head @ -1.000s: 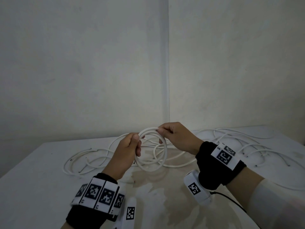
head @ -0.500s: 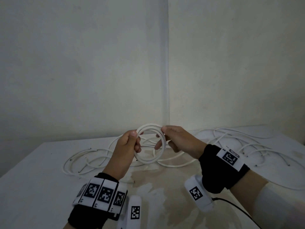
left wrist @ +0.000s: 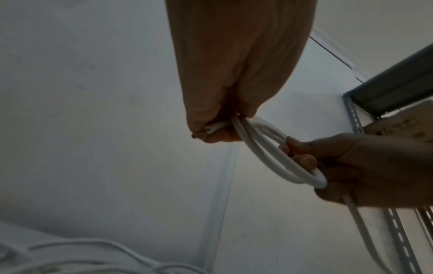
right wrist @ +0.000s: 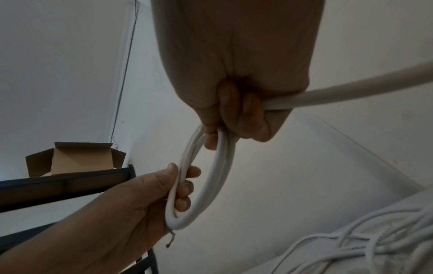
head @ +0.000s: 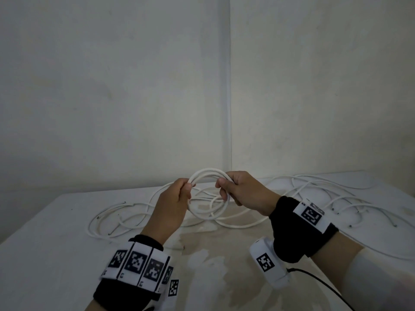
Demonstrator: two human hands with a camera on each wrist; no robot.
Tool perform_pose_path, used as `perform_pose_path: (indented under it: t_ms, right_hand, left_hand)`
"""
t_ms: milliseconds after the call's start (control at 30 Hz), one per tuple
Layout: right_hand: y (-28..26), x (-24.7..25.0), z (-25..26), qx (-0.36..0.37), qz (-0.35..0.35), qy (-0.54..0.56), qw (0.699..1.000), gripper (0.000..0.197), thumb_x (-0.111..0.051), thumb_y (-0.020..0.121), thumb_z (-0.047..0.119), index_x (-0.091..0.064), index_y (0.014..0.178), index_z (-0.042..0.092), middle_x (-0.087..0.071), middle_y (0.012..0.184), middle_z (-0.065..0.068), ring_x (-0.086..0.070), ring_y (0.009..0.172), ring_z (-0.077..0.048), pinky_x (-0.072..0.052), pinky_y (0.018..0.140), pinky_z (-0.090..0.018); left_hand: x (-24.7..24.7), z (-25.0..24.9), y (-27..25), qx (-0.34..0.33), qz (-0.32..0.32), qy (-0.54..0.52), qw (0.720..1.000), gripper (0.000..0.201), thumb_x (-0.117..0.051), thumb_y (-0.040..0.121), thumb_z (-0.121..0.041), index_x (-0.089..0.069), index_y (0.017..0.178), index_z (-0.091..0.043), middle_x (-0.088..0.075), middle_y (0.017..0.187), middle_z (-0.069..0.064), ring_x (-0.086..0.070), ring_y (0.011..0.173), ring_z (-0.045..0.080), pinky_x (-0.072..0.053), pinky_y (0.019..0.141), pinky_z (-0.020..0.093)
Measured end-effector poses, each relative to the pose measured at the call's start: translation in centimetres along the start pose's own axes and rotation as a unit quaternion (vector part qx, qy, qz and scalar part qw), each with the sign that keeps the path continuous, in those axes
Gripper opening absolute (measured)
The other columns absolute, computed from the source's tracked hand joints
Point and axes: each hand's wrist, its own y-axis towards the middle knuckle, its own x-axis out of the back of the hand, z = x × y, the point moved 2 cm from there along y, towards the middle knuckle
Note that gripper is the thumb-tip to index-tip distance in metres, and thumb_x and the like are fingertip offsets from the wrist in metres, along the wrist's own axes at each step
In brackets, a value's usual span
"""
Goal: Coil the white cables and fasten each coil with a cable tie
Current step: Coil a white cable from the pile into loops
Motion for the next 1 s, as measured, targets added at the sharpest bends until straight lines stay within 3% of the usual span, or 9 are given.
perform_pose_path:
  t_ms: [167, 267, 400, 567, 633, 700, 800, 900, 1000]
  right_hand:
    - [0.2, 0.3, 0.0, 0.003, 0.005, -0.047, 0.999, 0.029, -0.041, 0.098, 0.016, -0.053, 0.072, 0.017, -0.053, 0.059, 0.000, -0.035, 0.032, -0.002, -0.029, 0.038, -0.009]
    - [0.2, 0.6, 0.2, 0.005, 0.009, -0.066, 0.998, 0.028, -0.041, 0.098, 0.017, -0.053, 0.072, 0.017, -0.052, 0.059, 0.000, -0.037, 0.032, -0.002, -0.029, 0.038, -0.009]
    - [0.5, 0.9, 0.8, 0.021, 0.006, -0.061, 0.998, 0.025, -0.042, 0.098, 0.017, -0.055, 0.077, 0.015, -0.052, 0.059, 0.001, -0.037, 0.033, -0.001, -0.029, 0.039, -0.009]
    - [0.2, 0.8, 0.5, 0.012, 0.011, -0.010, 1.000, 0.019, -0.046, 0.096, 0.021, -0.061, 0.090, 0.011, -0.057, 0.060, 0.004, -0.032, 0.039, -0.005, -0.029, 0.041, -0.016]
    - [0.1, 0.8, 0.1, 0.016, 0.012, 0.015, 1.000, 0.020, -0.047, 0.096, 0.020, -0.060, 0.101, 0.006, -0.062, 0.067, 0.002, -0.030, 0.042, -0.008, -0.028, 0.043, -0.017]
    - [-0.1, 1.0, -0.5, 0.027, 0.000, 0.023, 0.999, 0.015, -0.045, 0.097, 0.020, -0.057, 0.103, 0.014, -0.064, 0.072, 0.000, -0.031, 0.043, -0.009, -0.028, 0.043, -0.017]
    - [-1.1, 1.5, -2.5, 0.069, -0.041, -0.087, 0.993, 0.011, -0.042, 0.097, 0.021, -0.052, 0.102, 0.022, -0.055, 0.064, 0.005, -0.040, 0.053, -0.012, -0.036, 0.055, -0.023]
    - [-1.9, 2.3, -4.7, 0.099, -0.064, -0.251, 0.961, 0.022, -0.039, 0.098, 0.025, -0.055, 0.109, 0.013, -0.046, 0.065, 0.014, -0.044, 0.062, -0.012, -0.035, 0.068, -0.028]
    - [-2.0, 4.3, -6.4, 0.094, -0.114, -0.309, 0.940, 0.032, -0.037, 0.098, 0.028, -0.058, 0.112, 0.008, -0.060, 0.082, 0.010, -0.054, 0.077, -0.017, -0.037, 0.074, -0.029]
  left_hand:
    - [-0.2, 0.3, -0.1, -0.018, 0.025, 0.067, 0.997, 0.024, -0.035, 0.099, -0.022, -0.048, 0.080, -0.016, -0.051, 0.070, -0.007, -0.047, 0.066, 0.011, -0.035, 0.060, 0.012]
    - [-0.3, 0.2, 0.0, 0.082, 0.060, -0.139, 0.985, 0.026, -0.035, 0.099, -0.019, -0.055, 0.082, -0.016, -0.061, 0.060, -0.008, -0.059, 0.073, 0.016, -0.044, 0.069, 0.022]
    - [-0.5, -0.7, -0.3, 0.157, 0.060, -0.369, 0.914, 0.027, -0.033, 0.099, -0.016, -0.054, 0.084, -0.008, -0.055, 0.054, -0.006, -0.063, 0.060, 0.008, -0.054, 0.064, 0.020]
    - [-0.8, -1.0, -0.2, 0.142, 0.019, -0.344, 0.928, 0.027, -0.033, 0.099, -0.016, -0.052, 0.082, -0.009, -0.042, 0.062, 0.001, -0.048, 0.043, 0.003, -0.039, 0.060, 0.028]
    - [-0.8, -0.8, -0.2, 0.144, 0.003, -0.354, 0.924, 0.028, -0.031, 0.100, -0.015, -0.052, 0.082, -0.009, -0.040, 0.062, 0.000, -0.045, 0.043, 0.002, -0.042, 0.055, 0.023]
    - [-0.5, -0.6, -0.2, 0.147, -0.013, -0.371, 0.917, 0.028, -0.030, 0.100, -0.014, -0.051, 0.082, -0.009, -0.039, 0.062, 0.000, -0.043, 0.043, 0.002, -0.043, 0.052, 0.018]
    - [0.1, 0.0, -0.1, 0.150, -0.039, -0.395, 0.906, 0.028, -0.030, 0.100, -0.012, -0.051, 0.081, -0.008, -0.037, 0.062, 0.001, -0.041, 0.040, 0.001, -0.043, 0.048, 0.016]
    - [0.8, 0.6, 0.0, 0.154, -0.065, -0.421, 0.891, 0.029, -0.031, 0.100, -0.012, -0.051, 0.079, -0.008, -0.041, 0.054, -0.002, -0.040, 0.039, 0.001, -0.041, 0.045, 0.015]
    - [2.3, 1.3, 0.5, 0.159, -0.110, -0.468, 0.862, 0.030, -0.030, 0.100, -0.014, -0.048, 0.078, -0.010, -0.043, 0.043, -0.010, -0.038, 0.037, 0.000, -0.039, 0.043, 0.014]
